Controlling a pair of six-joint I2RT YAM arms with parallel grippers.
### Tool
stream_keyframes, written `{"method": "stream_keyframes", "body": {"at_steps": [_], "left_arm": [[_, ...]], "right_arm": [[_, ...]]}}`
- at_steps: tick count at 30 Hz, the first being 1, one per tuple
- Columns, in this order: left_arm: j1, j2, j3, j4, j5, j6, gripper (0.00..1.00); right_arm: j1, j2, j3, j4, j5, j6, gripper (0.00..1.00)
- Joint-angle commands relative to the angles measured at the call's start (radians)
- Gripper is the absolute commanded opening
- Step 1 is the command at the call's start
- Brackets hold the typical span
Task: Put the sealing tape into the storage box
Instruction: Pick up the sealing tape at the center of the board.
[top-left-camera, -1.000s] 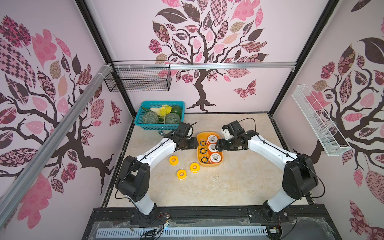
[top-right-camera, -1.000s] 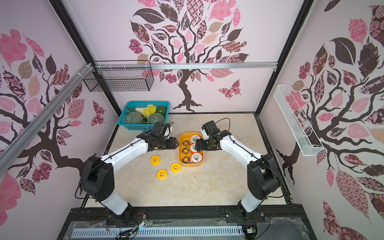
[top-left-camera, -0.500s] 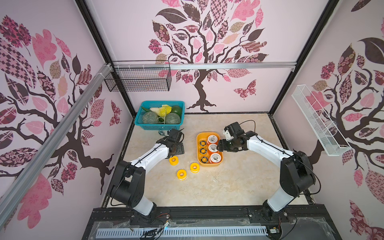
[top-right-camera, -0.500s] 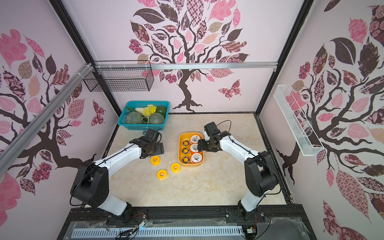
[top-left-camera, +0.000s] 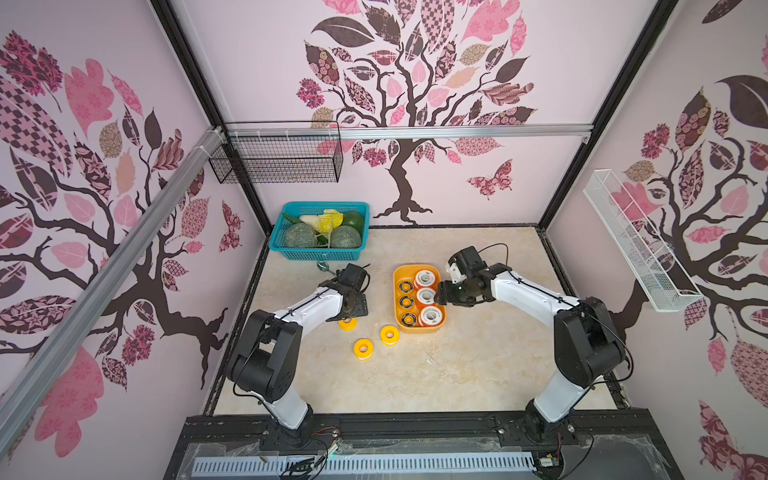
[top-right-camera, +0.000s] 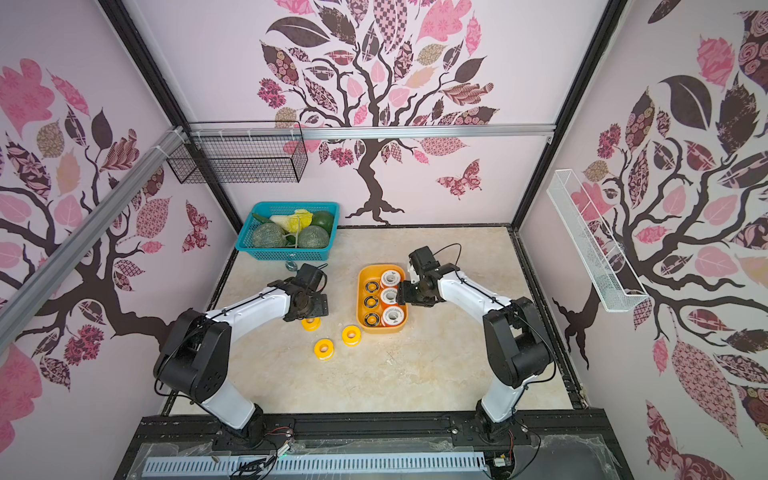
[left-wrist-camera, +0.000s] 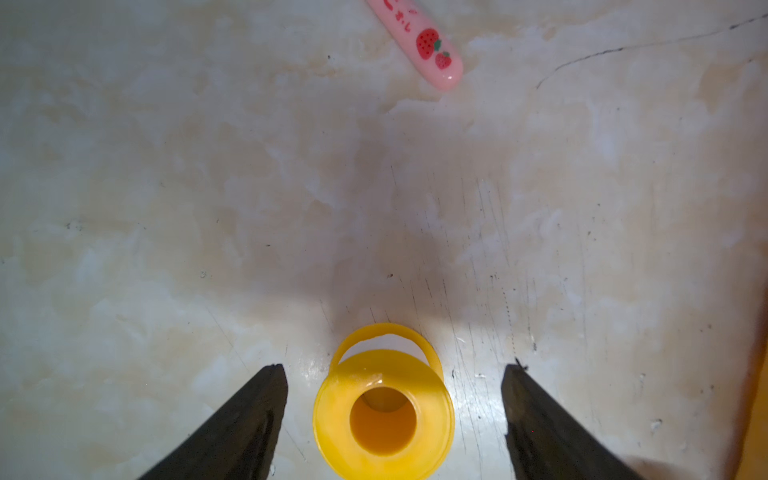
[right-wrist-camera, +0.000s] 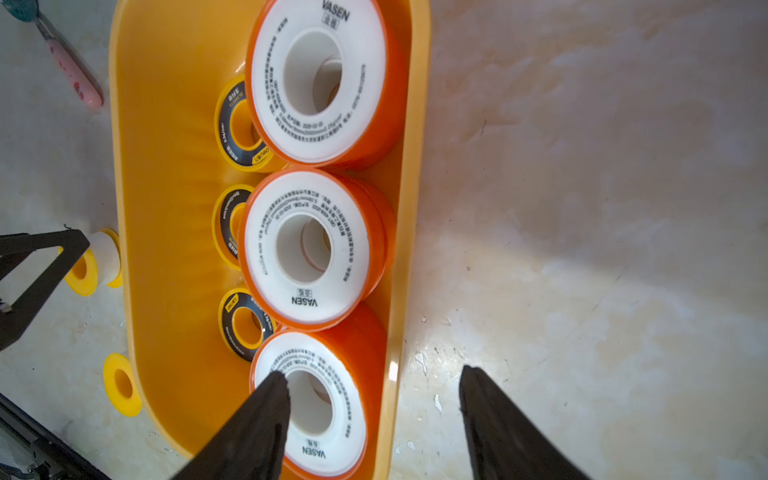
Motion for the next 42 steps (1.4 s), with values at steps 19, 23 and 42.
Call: {"method": "stream_keyframes", "body": {"at_steps": [19, 23, 42], "left_arm": [[0.000, 0.071, -0.006, 0.009, 0.021, 0.003, 0.75], [0.001, 0.080, -0.006, 0.006, 0.030, 0.003, 0.74], [0.001, 0.054, -0.009, 0.004, 0.016, 0.007, 0.58]], "right_arm": [[-0.005, 0.038, 0.015, 0.003, -0.020, -0.011, 0.70], [-0.006, 0.040, 0.015, 0.004, -0.021, -0.011, 0.70], [-0.005, 0.044, 0.012, 0.002, -0.025, -0.009, 0.70]]}}
